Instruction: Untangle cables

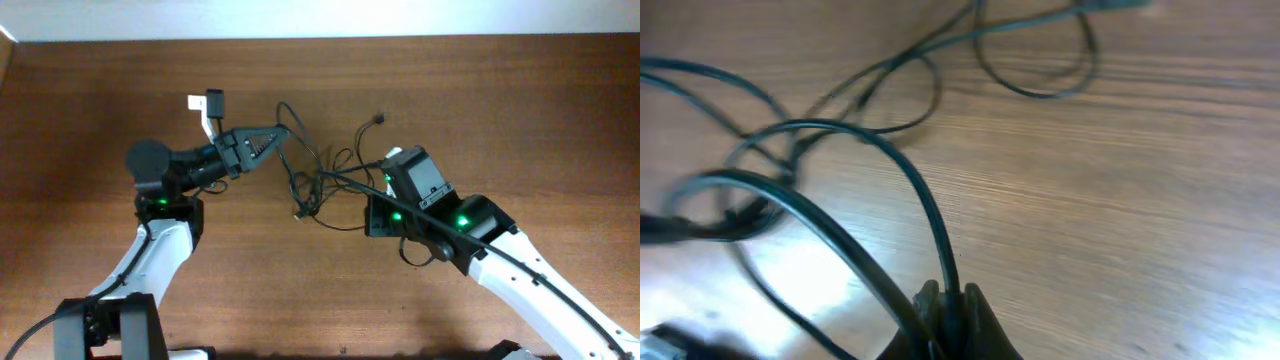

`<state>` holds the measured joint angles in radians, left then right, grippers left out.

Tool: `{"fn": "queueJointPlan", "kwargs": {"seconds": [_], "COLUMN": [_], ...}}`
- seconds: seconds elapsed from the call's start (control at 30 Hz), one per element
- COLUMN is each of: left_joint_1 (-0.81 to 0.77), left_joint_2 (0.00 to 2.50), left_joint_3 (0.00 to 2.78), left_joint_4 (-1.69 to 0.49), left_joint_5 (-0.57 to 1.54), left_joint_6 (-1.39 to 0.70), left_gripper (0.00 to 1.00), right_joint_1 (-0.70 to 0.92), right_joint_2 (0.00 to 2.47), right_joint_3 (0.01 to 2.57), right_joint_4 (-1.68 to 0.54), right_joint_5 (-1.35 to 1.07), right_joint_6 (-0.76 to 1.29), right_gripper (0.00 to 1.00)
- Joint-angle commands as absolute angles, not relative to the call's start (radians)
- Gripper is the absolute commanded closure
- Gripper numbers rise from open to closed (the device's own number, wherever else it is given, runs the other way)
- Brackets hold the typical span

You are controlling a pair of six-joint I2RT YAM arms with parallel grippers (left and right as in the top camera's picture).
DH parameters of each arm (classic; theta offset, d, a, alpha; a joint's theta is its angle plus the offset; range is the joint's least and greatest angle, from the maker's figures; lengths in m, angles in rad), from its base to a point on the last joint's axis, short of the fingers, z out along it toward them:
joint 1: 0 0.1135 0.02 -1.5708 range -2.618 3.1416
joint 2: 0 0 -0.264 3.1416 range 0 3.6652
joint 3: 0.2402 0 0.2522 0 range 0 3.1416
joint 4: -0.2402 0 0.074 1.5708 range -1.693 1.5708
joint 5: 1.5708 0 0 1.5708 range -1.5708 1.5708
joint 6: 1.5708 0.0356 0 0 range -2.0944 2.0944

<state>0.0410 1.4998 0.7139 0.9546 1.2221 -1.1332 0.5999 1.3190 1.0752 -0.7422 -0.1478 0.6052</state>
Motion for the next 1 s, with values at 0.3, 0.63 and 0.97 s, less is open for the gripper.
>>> {"fn": "queueJointPlan", "kwargs": {"seconds": [0.3,0.63,0.97], "left_joint_1": [-0.187,-0.222,-0.16], "left_joint_2": [1.505,1.504,1.504], "left_joint_3": [0.719,0.719,0.719], "left_joint_4": [0.285,0.083,-0.324], "left_joint_5": [1.005,0.746,0.347], "left_joint_6": [-0.604,-0.693,-1.291], "left_gripper": [1.0,1.0,1.0], "right_joint_1": [0.593,0.593,0.593], "right_joint_2": [1.305,1.363,1.385], "right_joint_3": [1.089,1.089,1.089], "right_joint_4": [-0.386,-0.632,-0.854], "right_joint_5": [-0.432,-0.066,0.117], "right_joint_6": [0.575,0.576,0.802], "right_gripper": [0.96,0.02,0.02]}}
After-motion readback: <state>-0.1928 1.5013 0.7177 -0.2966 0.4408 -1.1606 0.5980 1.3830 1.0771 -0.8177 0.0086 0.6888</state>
